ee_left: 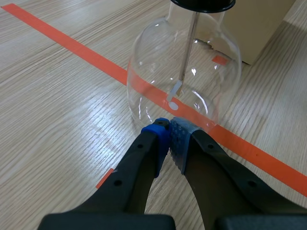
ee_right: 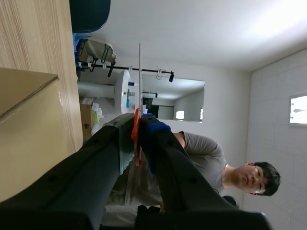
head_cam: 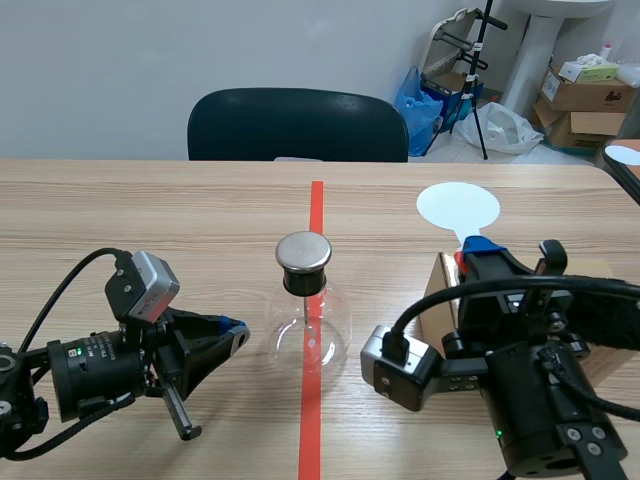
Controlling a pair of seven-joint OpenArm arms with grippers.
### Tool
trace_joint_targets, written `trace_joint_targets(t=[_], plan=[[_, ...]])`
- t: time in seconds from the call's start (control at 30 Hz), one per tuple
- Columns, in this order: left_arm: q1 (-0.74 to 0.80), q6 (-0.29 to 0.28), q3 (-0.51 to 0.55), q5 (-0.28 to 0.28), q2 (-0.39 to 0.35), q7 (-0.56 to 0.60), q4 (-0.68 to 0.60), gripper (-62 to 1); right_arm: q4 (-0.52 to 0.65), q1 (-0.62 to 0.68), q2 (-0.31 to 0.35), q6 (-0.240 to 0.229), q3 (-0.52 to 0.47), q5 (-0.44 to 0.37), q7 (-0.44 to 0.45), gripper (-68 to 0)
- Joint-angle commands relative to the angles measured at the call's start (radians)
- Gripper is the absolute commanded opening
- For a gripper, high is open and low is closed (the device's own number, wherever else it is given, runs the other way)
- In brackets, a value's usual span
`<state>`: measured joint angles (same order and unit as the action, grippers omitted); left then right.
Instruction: Do the electroscope experiment
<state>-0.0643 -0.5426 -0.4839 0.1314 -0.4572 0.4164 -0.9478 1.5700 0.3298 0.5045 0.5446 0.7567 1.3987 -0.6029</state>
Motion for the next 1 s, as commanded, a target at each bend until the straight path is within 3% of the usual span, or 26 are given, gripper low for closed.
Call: trace_joint_targets(t=[0.0, 0.97], plan=[[-0.005, 0.001, 0.009, 0.013, -0.003, 0.014, -0.013, -58.2, 0.005, -0.017, 0.000, 0.011, -0.006, 0.004, -0.016, -66.5], [-0.005, 0.001, 0.009, -0.024, -0.003, 0.040, -0.013, -58.2, 0.005, -0.016, 0.000, 0.012, -0.006, 0.004, -0.019, -66.5]])
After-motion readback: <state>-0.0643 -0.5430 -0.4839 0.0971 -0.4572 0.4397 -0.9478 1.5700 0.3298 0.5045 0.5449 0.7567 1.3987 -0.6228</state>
